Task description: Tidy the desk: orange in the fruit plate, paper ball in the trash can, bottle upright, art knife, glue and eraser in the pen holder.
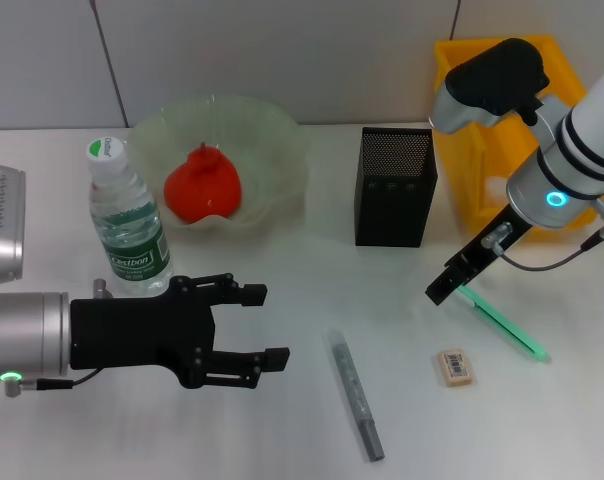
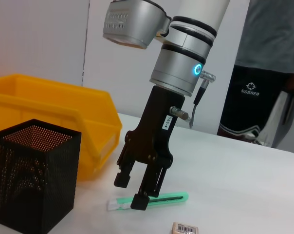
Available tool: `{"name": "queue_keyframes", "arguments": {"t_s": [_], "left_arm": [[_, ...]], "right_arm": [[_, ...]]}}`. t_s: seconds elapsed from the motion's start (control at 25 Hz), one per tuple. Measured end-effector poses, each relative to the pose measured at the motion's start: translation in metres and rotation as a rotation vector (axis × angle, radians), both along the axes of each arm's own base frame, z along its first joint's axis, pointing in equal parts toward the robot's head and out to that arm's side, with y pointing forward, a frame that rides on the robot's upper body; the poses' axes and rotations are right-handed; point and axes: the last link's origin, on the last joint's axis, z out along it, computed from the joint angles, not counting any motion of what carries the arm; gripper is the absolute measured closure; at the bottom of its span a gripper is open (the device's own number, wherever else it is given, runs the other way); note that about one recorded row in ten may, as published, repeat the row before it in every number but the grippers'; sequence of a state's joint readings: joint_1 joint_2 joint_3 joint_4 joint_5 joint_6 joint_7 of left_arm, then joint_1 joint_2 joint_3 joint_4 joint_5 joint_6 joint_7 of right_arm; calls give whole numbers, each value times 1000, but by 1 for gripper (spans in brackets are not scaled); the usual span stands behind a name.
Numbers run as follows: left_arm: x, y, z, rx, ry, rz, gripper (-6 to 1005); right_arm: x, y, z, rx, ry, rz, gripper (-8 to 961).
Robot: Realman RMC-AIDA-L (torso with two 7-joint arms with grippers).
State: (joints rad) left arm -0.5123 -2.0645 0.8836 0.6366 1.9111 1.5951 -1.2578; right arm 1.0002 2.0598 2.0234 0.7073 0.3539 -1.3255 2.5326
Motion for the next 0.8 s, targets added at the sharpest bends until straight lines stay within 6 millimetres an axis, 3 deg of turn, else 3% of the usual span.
{"name": "queue_keyframes", "arguments": {"t_s": [0.8], "left_arm": [[0,0,0,0,2,0,153]], "right_arm": [[8,-1,-3,3,-14,-11,258]]}}
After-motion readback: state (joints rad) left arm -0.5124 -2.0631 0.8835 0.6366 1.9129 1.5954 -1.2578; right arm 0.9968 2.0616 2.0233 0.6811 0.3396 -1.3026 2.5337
